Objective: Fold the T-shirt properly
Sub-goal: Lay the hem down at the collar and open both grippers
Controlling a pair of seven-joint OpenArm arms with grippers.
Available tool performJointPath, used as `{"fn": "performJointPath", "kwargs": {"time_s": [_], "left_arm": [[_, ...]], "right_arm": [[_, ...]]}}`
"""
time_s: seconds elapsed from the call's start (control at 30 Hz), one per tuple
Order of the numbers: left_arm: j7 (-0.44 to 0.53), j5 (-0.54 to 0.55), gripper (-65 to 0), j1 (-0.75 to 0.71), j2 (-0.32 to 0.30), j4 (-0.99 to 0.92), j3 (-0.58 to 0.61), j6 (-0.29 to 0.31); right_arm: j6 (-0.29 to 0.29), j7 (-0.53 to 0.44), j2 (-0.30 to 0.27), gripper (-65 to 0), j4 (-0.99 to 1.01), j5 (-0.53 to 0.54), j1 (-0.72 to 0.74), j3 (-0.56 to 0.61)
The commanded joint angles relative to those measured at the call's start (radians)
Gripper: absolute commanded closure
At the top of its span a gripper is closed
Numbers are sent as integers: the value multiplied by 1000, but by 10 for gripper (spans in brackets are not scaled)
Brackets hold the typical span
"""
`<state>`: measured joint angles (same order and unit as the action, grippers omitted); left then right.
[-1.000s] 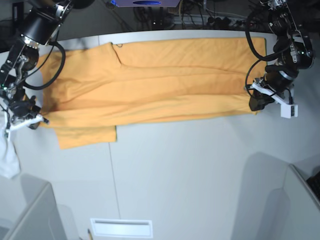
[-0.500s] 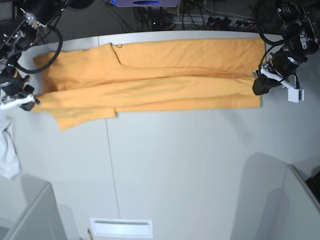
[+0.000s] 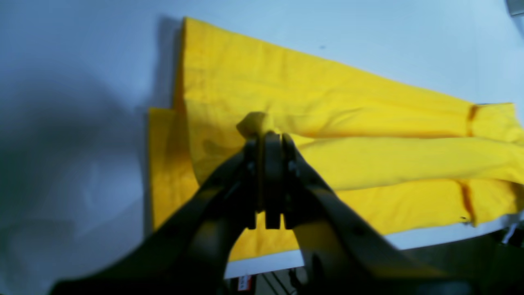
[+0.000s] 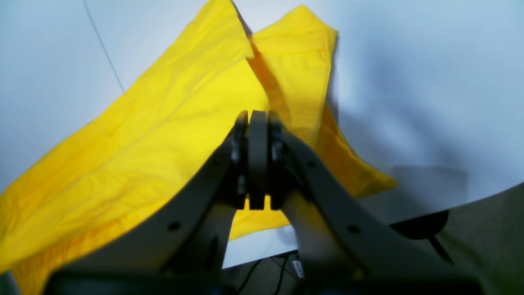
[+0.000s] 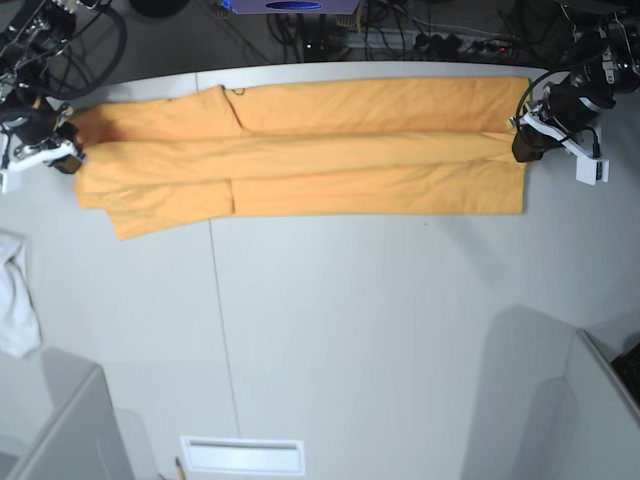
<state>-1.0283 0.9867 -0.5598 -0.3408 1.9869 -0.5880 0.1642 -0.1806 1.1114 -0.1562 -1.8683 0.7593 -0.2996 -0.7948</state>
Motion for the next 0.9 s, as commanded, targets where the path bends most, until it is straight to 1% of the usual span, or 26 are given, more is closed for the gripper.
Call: {"fn": "performJointPath", "kwargs": {"time_s": [0.0, 0.1, 0.23, 0.27, 0.37, 0.53, 0.7, 0.87], "left_arm": [[19, 1, 0, -4, -14, 16, -8, 5], [19, -7, 0, -4, -14, 16, -8, 5], [19, -7, 0, -4, -14, 16, -8, 5], [18, -7, 0, -4, -14, 16, -8, 5], [16, -5, 0, -21, -14, 18, -8, 7], [16, -5, 0, -78, -16, 21, -8, 7], [16, -12, 0, -113, -16, 18, -7, 7], [16, -12, 0, -105, -16, 15, -7, 5]], "right_arm": [[-3, -14, -16, 0, -20, 16, -6, -7], [-3, -43, -19, 0, -20, 10, -13, -8], [-3, -34, -29, 0, -20, 10, -5, -53], [-3, -34, -42, 0, -20, 10, -5, -53], [-3, -40, -47, 0, -9, 7, -10, -53], [-3, -41, -53, 0, 100, 6, -11, -51], [-3, -41, -53, 0, 149, 6, -11, -50], [-3, -35, -46, 0, 144, -74, -8, -50]]}}
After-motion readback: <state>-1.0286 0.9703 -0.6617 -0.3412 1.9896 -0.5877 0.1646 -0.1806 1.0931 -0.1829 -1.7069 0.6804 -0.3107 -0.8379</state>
